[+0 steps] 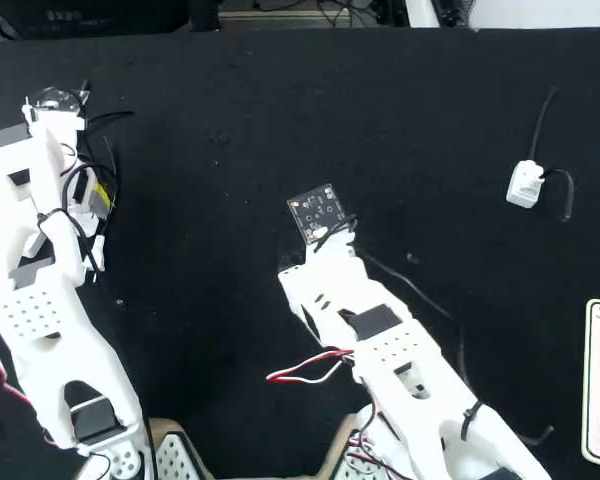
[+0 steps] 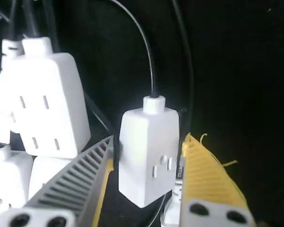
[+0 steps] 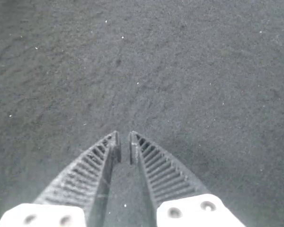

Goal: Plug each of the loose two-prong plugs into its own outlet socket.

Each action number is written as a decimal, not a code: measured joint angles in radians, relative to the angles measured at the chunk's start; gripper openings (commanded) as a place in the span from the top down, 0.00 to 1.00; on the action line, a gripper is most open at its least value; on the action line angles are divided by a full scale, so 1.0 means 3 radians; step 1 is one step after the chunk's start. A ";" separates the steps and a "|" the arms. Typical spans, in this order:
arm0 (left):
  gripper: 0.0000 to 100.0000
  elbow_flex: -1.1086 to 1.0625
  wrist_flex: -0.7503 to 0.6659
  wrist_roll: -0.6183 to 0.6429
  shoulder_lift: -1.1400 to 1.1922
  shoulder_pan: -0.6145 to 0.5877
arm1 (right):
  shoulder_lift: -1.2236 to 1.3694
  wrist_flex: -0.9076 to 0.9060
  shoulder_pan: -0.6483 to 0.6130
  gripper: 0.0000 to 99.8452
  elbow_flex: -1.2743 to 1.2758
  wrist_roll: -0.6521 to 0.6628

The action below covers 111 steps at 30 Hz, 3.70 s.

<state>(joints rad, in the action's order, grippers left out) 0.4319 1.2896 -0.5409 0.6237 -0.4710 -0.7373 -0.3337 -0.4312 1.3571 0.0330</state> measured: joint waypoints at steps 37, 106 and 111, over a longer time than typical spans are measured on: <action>0.97 0.0000 0.1534 0.0312 -0.1406 0.0619 | 0.0000 0.0000 0.0164 0.97 0.0000 0.0000; 0.75 -0.3570 -0.0138 -0.0230 -0.2527 0.0685 | 0.0000 -0.0194 0.0578 0.97 0.0000 -0.0307; 0.75 -0.3437 0.0235 -0.0051 -0.2527 0.1120 | 0.0000 -0.0194 0.0573 0.97 0.0000 -0.0307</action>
<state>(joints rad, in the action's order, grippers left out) -0.5992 1.3602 -0.5562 -0.1343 -0.1350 -0.7373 -0.3920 -0.2593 1.3571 -0.0591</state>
